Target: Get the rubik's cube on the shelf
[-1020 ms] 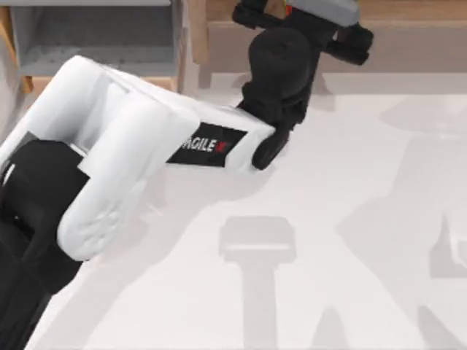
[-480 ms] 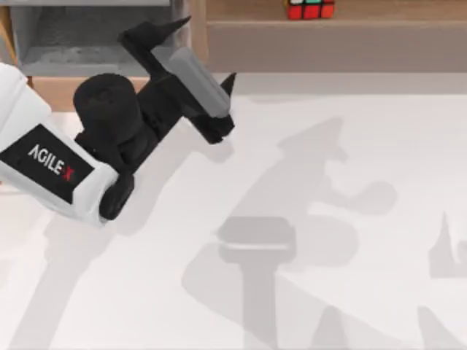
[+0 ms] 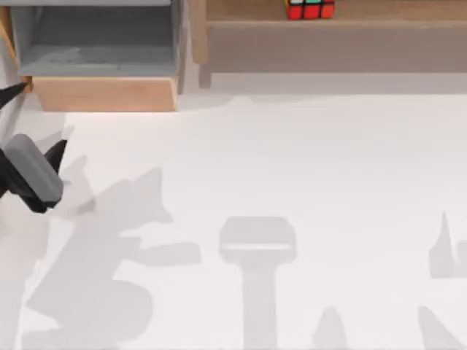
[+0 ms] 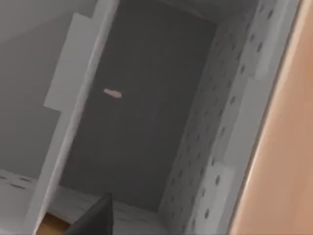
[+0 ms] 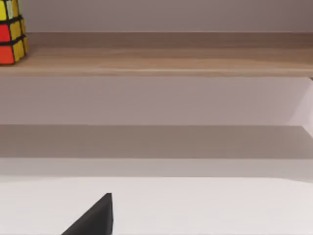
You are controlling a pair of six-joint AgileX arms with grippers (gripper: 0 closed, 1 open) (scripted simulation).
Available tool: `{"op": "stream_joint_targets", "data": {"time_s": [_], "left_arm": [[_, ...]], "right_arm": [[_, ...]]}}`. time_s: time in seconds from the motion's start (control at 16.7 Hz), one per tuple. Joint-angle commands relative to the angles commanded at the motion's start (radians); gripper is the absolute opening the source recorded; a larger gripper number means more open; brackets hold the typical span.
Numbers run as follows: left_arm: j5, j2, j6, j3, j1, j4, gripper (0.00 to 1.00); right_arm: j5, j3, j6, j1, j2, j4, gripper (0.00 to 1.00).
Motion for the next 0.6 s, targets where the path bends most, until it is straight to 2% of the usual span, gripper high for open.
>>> {"op": "stream_joint_targets", "data": {"time_s": [0.3, 0.48, 0.6], "left_arm": [[0.136, -0.005, 0.203, -0.088, 0.338, 0.053, 1.0], [0.162, 0.019, 0.286, -0.043, 0.483, 0.065, 1.0], [0.165, 0.033, 0.32, -0.003, 0.543, 0.069, 1.0]], "right_arm": [[0.0, 0.0, 0.0, 0.0, 0.0, 0.0, 1.0], [0.0, 0.0, 0.0, 0.0, 0.0, 0.0, 1.0], [0.0, 0.0, 0.0, 0.0, 0.0, 0.0, 1.0]]}}
